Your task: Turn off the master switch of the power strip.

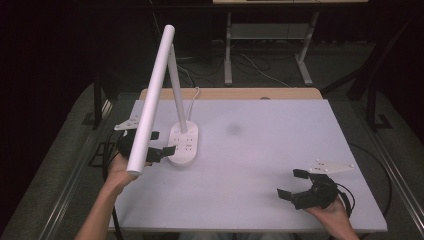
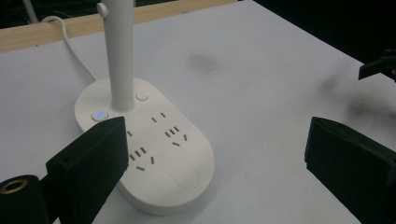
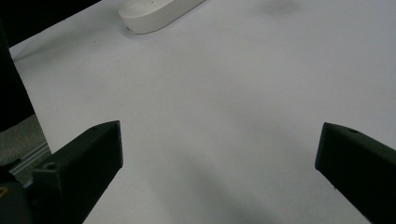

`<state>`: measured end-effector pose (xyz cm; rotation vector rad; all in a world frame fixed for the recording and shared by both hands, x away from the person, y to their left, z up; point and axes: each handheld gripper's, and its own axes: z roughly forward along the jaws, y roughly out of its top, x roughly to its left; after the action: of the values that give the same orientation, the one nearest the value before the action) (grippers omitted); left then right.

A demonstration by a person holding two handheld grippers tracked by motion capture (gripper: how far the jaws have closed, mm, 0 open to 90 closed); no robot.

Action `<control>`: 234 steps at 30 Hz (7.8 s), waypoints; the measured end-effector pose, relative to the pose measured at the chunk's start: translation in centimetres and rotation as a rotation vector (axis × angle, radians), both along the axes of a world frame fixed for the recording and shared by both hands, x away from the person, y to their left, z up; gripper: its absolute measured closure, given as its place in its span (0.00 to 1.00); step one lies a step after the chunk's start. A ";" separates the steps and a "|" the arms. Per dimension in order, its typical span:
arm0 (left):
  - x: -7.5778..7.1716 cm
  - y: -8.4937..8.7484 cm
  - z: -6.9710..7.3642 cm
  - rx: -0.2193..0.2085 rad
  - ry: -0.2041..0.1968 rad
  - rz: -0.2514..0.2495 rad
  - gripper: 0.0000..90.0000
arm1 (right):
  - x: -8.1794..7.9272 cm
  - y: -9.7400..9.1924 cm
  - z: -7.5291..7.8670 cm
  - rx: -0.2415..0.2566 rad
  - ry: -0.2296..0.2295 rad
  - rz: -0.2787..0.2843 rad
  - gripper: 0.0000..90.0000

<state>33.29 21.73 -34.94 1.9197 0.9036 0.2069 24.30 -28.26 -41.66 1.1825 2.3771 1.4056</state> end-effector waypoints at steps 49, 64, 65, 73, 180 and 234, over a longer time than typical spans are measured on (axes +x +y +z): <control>7.1 1.2 -1.9 -0.016 0.091 0.090 0.12 | -0.1 -0.3 -0.1 -0.014 0.004 -0.018 0.00; 8.5 1.8 -3.3 -0.089 0.133 0.161 0.16 | 0.0 -0.3 -0.2 -0.024 0.004 -0.016 0.00; 8.6 1.8 -3.3 -0.085 0.132 0.160 0.16 | 0.0 -0.3 -0.2 -0.024 0.004 -0.015 0.00; 8.9 1.8 -3.7 -0.089 0.129 0.196 0.29 | 0.0 -0.3 -0.2 -0.028 0.003 -0.014 0.00; 10.6 2.0 -8.3 -0.195 0.222 0.321 1.00 | -0.2 -0.3 -0.4 -0.072 0.001 -0.011 0.00; 0.1 2.0 -3.6 -0.192 0.060 0.134 0.00 | -0.4 -0.2 -0.2 -0.063 -0.003 -0.018 0.00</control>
<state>33.38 23.69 -38.58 1.6975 1.0546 0.1368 23.93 -28.43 -41.90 1.1819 2.3840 1.3166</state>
